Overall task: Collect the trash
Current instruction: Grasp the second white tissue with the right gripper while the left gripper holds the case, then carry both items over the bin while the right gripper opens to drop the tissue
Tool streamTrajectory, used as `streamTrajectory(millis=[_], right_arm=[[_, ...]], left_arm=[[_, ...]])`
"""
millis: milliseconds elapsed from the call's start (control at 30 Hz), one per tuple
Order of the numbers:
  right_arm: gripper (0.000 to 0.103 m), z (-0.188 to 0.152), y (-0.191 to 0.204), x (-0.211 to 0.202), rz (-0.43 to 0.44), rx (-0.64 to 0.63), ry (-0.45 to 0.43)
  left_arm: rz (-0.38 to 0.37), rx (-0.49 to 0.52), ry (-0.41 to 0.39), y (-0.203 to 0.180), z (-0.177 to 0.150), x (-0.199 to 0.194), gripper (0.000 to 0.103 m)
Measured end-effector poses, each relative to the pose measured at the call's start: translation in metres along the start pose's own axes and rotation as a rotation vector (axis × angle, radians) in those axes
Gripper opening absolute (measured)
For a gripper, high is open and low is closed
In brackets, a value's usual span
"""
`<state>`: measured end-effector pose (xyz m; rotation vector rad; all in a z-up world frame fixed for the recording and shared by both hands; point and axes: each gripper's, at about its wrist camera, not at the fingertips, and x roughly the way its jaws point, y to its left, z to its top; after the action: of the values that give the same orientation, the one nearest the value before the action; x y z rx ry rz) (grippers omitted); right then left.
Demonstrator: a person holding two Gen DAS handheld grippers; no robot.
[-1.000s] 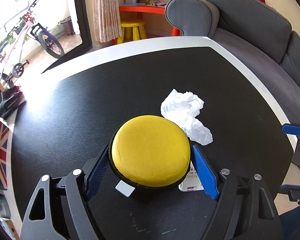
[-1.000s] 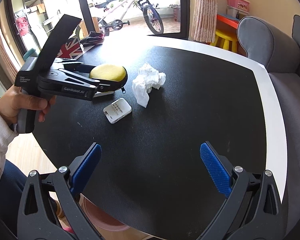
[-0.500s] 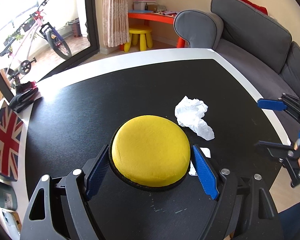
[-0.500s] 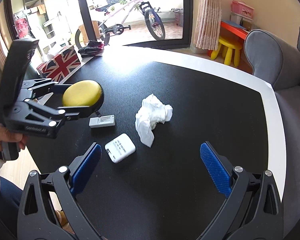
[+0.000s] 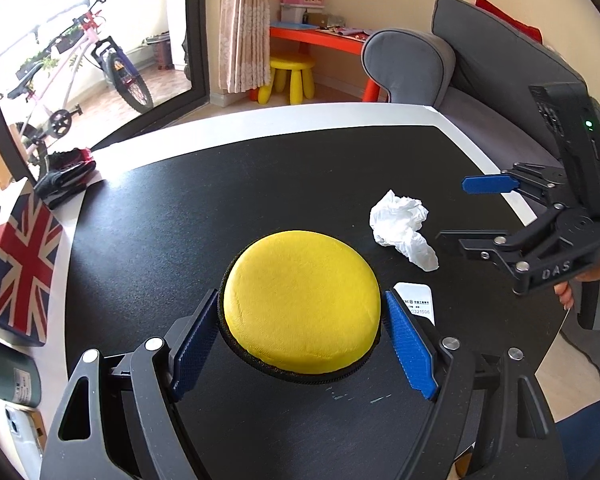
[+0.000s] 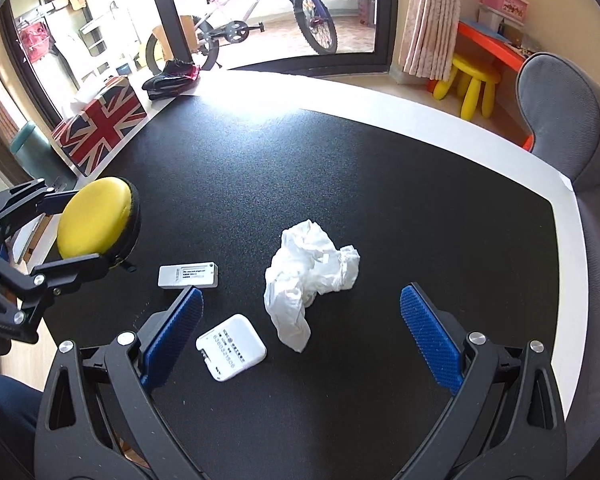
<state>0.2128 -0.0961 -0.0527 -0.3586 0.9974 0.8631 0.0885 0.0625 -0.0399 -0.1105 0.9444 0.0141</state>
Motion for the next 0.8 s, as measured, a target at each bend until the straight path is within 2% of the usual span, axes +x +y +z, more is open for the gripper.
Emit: streamTrajectory(millis=[300,367,400,467,533,567,633,800], right_arm=[[0.097,0.012,0.003,0.042,-0.02,-0.049,0.087],[0.082,0.011,0.004,0.048,-0.015,-0.057,0.099],[0.069,0.011,0.004,0.052,-0.016,-0.058,0.115],[0.059,0.009,0.006,0.058,-0.019,-0.07,0.133],[0.036,0.007,0.008,0.059,-0.023,-0.079,0.129],[0.034,0.006,0.009,0.059,-0.027,-0.079,0.123],[0.023,0.006,0.01,0.057,-0.021,-0.076,0.113],[0.016,0.003,0.013,0.048,-0.024,-0.078,0.091]], left_arm=[[-0.012,-0.002,0.006,0.001,-0.004,0.001,0.077],[-0.014,-0.005,0.009,0.002,-0.005,0.002,0.077],[-0.015,-0.006,0.011,0.003,-0.005,0.002,0.077],[-0.019,-0.006,0.013,0.003,-0.006,0.003,0.077],[-0.022,-0.006,0.014,0.002,-0.007,0.003,0.077],[-0.022,-0.005,0.014,0.002,-0.007,0.004,0.077],[-0.025,-0.004,0.014,0.001,-0.008,0.003,0.077],[-0.024,-0.006,0.009,0.0,-0.009,-0.001,0.077]])
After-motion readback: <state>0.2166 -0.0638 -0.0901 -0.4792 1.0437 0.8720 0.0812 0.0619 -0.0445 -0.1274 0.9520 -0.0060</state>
